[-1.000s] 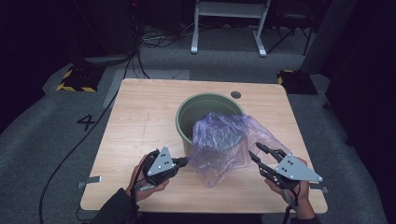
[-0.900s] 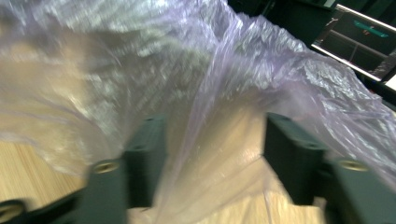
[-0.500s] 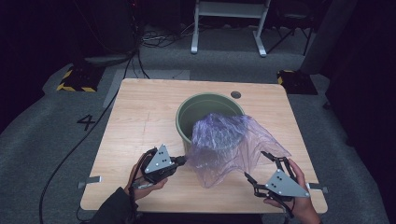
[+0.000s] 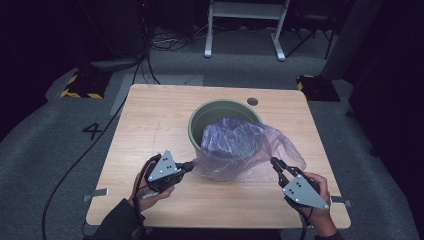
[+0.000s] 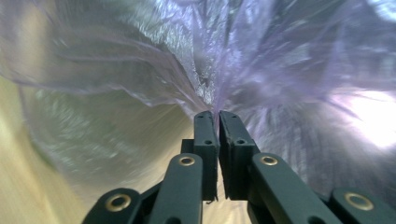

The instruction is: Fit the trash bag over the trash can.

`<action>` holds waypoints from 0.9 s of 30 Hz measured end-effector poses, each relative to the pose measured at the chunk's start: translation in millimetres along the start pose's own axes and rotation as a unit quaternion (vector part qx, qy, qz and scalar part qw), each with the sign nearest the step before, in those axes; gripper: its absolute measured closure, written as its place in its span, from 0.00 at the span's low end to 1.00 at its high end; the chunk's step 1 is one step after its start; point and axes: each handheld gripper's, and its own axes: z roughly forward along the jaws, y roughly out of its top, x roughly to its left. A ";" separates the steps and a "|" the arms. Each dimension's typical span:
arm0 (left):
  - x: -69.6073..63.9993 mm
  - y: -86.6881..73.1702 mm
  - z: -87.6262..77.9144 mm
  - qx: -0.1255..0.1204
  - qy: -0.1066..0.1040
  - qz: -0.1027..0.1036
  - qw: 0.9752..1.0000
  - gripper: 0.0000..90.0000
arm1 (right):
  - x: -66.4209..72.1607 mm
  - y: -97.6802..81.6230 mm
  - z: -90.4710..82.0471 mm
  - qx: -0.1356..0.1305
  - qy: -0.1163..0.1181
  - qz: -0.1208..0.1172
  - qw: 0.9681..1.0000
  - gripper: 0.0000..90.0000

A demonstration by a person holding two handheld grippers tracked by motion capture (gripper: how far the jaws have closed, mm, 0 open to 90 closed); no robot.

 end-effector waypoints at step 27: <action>15.4 0.0 -22.9 -0.038 0.022 -0.033 0.999 0.38 | -53.3 47.3 46.4 -0.025 0.013 0.033 0.999 1.00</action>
